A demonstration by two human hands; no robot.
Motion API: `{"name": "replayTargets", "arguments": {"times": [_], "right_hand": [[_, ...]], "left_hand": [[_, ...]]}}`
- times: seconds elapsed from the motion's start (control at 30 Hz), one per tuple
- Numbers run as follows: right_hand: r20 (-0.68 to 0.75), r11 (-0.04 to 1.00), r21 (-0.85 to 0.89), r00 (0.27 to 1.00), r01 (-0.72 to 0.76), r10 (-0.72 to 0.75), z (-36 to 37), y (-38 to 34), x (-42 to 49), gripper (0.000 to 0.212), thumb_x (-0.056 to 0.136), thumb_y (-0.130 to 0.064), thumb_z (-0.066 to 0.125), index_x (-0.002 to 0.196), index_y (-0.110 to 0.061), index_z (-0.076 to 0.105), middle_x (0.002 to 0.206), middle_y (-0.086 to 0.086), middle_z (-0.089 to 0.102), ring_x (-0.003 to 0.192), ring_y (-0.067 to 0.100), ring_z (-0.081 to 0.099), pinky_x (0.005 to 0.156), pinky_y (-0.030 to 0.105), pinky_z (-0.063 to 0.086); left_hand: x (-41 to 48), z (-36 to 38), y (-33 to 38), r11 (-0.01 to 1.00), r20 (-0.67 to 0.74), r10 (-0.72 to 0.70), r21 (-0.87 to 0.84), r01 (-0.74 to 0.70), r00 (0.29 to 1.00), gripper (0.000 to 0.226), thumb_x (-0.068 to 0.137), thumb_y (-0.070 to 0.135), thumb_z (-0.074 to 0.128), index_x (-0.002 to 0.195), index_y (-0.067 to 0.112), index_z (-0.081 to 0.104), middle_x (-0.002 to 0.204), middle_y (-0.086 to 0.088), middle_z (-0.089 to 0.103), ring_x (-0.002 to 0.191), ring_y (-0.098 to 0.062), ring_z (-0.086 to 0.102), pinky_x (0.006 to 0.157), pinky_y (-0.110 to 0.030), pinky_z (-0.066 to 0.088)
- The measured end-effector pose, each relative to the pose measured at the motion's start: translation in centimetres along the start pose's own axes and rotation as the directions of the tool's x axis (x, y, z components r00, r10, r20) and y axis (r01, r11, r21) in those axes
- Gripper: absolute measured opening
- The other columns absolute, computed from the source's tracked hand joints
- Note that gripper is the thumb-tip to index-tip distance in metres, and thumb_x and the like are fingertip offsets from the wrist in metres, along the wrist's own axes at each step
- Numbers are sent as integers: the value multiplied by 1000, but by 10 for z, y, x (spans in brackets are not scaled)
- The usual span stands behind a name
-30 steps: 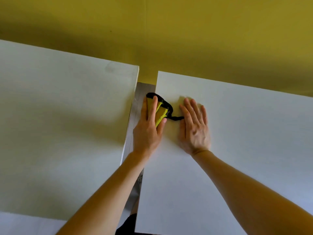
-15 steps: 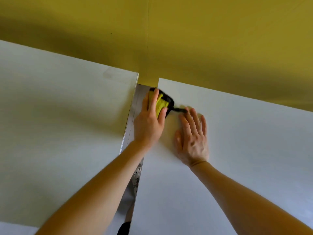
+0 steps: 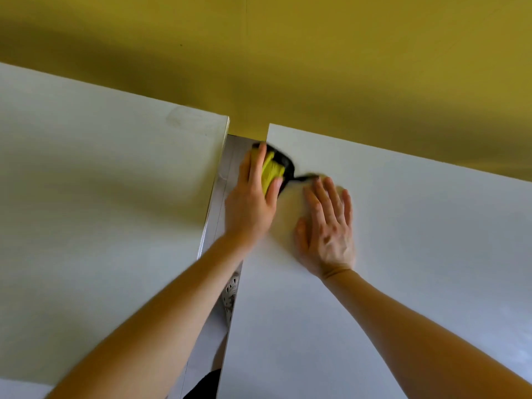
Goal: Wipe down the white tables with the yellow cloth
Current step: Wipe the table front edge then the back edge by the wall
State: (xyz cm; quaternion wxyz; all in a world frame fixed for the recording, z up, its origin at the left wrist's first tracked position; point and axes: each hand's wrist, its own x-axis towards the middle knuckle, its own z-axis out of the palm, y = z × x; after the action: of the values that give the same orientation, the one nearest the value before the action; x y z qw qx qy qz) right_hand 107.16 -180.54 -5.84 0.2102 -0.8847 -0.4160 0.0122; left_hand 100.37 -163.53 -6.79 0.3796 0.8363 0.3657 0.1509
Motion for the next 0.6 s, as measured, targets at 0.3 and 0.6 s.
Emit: {"name": "replayTargets", "arguments": {"times": [0.3, 0.6], "right_hand": [[0, 1000, -20, 1000, -5, 5, 2, 6, 1, 63, 101, -28, 56, 158, -3, 51, 174, 16, 35, 165, 37, 23, 130, 67, 19], [99, 990, -64, 988, 122, -115, -4, 10, 3, 69, 96, -50, 66, 159, -24, 55, 175, 10, 34, 167, 37, 17, 128, 73, 11]], "left_hand": [[-82, -16, -21, 998, 88, -10, -65, 16, 996, 65, 112, 50, 49, 171, 33, 27, 176, 9, 32, 148, -19, 49, 101, -40, 57], [-26, -5, -3, 997, 70, -68, -19, 69, 995, 67, 112, 45, 53, 171, 29, 28, 172, 2, 39, 149, -23, 48, 104, -45, 54]]}}
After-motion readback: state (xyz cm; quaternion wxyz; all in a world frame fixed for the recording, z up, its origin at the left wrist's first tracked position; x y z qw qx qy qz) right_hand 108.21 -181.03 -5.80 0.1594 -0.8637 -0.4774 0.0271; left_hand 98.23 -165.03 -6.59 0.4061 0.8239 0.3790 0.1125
